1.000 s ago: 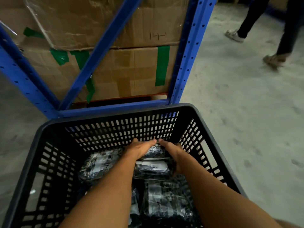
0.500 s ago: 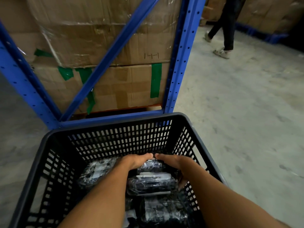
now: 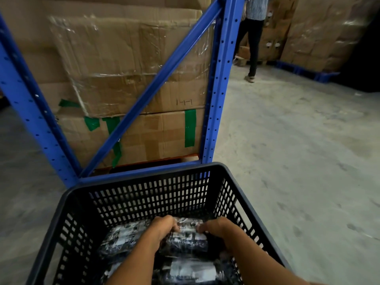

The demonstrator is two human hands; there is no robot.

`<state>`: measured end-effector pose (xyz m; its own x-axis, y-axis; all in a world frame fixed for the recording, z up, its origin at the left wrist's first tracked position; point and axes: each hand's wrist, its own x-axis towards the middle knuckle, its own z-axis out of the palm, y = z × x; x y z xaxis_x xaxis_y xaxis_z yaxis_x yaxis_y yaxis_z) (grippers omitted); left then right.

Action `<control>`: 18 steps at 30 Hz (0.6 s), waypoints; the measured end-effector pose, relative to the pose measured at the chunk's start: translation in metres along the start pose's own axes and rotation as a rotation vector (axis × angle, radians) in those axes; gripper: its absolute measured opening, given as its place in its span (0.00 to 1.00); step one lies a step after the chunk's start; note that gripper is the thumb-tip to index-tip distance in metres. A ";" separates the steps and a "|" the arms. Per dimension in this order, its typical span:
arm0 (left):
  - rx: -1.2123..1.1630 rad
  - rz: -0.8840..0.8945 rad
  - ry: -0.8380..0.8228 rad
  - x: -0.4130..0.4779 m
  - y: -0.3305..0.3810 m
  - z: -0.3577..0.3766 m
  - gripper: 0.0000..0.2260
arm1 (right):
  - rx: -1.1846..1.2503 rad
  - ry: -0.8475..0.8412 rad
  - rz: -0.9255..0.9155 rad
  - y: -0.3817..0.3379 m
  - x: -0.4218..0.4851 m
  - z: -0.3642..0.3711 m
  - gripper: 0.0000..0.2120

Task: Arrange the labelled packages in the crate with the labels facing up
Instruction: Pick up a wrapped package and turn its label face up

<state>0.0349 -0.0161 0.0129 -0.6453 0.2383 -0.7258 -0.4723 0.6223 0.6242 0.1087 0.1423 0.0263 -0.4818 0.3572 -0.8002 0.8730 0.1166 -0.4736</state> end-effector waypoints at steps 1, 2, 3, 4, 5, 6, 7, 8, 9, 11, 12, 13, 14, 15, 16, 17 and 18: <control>-0.048 -0.021 0.003 -0.003 0.000 -0.002 0.13 | 0.002 -0.053 0.041 -0.001 -0.004 0.001 0.19; -0.095 -0.037 -0.009 -0.005 -0.001 -0.004 0.14 | 0.015 -0.105 0.078 -0.001 -0.008 0.002 0.18; -0.146 -0.046 -0.040 -0.006 -0.003 -0.006 0.12 | 0.048 -0.144 0.096 -0.002 -0.008 0.004 0.19; -0.187 -0.055 -0.076 -0.007 -0.004 -0.009 0.10 | 0.095 -0.172 0.099 -0.003 -0.008 0.005 0.21; -0.217 -0.058 -0.092 -0.007 -0.006 -0.012 0.09 | 0.143 -0.189 0.092 -0.004 -0.007 0.005 0.22; -0.242 -0.049 -0.087 -0.006 -0.007 -0.015 0.08 | 0.166 -0.202 0.079 -0.005 -0.007 0.005 0.21; -0.265 -0.040 -0.074 -0.007 -0.008 -0.018 0.07 | 0.152 -0.208 0.063 -0.007 -0.007 0.004 0.20; -0.286 -0.036 -0.058 -0.006 -0.007 -0.022 0.06 | 0.137 -0.211 0.044 -0.009 -0.008 0.002 0.21; -0.314 -0.040 -0.044 -0.007 -0.005 -0.026 0.04 | 0.129 -0.219 0.023 -0.011 -0.009 -0.001 0.22; -0.378 -0.054 -0.039 -0.010 0.002 -0.034 0.02 | 0.176 -0.207 0.006 -0.017 -0.010 -0.007 0.23; -0.394 -0.058 -0.043 -0.013 0.006 -0.038 0.03 | 0.205 -0.188 -0.013 -0.019 -0.011 -0.009 0.21; -0.412 -0.053 -0.044 -0.014 0.009 -0.041 0.09 | 0.227 -0.168 -0.040 -0.022 -0.012 -0.011 0.18; -0.433 -0.031 -0.045 -0.014 0.012 -0.044 0.20 | 0.237 -0.149 -0.075 -0.024 -0.014 -0.012 0.15; -0.459 -0.005 -0.033 -0.015 0.014 -0.045 0.31 | 0.255 -0.132 -0.128 -0.026 -0.015 -0.013 0.11; -0.488 0.027 0.003 -0.019 0.017 -0.046 0.37 | 0.299 -0.111 -0.194 -0.027 -0.016 -0.014 0.09; -0.553 0.062 0.034 -0.021 0.019 -0.045 0.37 | 0.366 -0.078 -0.253 -0.028 -0.016 -0.014 0.10; -0.666 0.092 0.053 -0.020 0.020 -0.044 0.33 | 0.437 -0.041 -0.300 -0.029 -0.016 -0.013 0.14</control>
<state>0.0123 -0.0413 0.0528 -0.7209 0.2210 -0.6569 -0.6728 0.0046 0.7398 0.0923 0.1450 0.0579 -0.7157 0.3302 -0.6155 0.5876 -0.1918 -0.7861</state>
